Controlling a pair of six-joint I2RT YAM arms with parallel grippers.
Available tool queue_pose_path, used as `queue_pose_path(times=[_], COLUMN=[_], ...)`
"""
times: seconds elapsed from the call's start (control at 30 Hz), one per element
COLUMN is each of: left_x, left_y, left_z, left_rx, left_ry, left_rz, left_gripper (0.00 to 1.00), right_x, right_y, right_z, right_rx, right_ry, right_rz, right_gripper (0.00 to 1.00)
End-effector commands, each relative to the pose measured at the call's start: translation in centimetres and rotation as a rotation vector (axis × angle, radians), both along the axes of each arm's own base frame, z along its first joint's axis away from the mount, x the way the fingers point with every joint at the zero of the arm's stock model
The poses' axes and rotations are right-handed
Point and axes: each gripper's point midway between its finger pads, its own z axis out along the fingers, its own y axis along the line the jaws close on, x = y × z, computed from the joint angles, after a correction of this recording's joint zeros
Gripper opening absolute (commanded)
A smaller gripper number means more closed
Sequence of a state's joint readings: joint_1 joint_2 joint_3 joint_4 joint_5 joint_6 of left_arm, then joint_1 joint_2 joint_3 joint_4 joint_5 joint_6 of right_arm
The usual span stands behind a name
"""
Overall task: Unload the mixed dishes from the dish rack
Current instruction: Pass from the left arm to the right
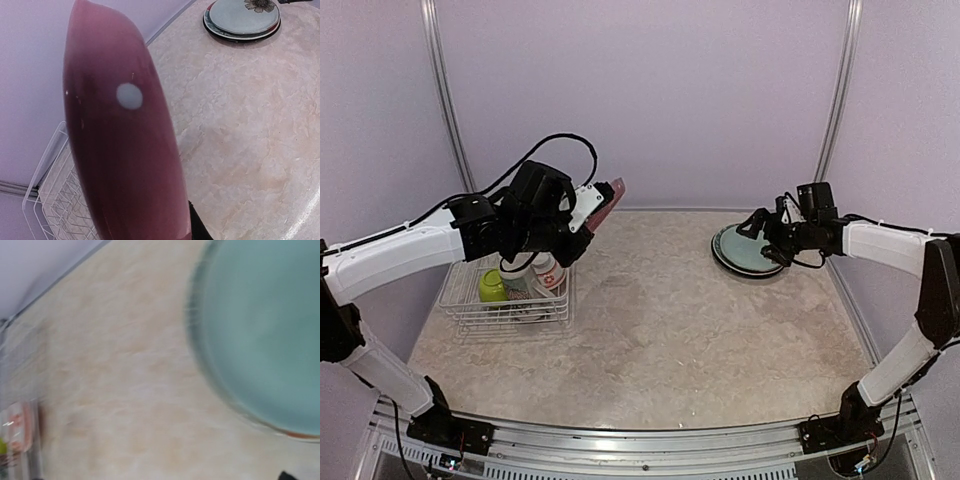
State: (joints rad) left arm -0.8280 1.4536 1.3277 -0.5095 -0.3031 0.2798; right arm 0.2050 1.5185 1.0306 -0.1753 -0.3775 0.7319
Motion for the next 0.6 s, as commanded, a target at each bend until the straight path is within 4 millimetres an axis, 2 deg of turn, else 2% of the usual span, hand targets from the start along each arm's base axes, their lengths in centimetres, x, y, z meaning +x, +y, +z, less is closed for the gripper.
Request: queue_pose_path(times=[0.0,0.13,0.37,0.5,0.57], left_x=[1.4,0.4,-0.6,-0.9,-0.9], left_y=[-2.5,-5.1,-7.7,-8.5,-8.8], left_z=[2.2,-0.6,-4.2,-5.2,-5.4], left_rx=[0.035,0.099,0.219,0.252,0.271], left_ry=[-0.195,-0.178,-0.195,-0.197,-0.212], left_rz=[0.009,-0.043,-0.087,-0.099,-0.099], left_gripper=[0.0,0.0,0.0,0.0,0.0], right_x=[0.6,0.5,0.3,-0.5,-0.9], right_y=[4.2,6.9,11.2,14.3,15.9], right_z=[2.5,3.6,5.2,5.5,5.0], right_rx=[0.104,0.165,0.203,0.242,0.261], right_ry=[-0.034,-0.034,-0.012,0.01,0.032], right_rz=[0.08,0.127,0.2,0.258,0.289], right_gripper=[1.0,1.0,1.0,0.99,0.99])
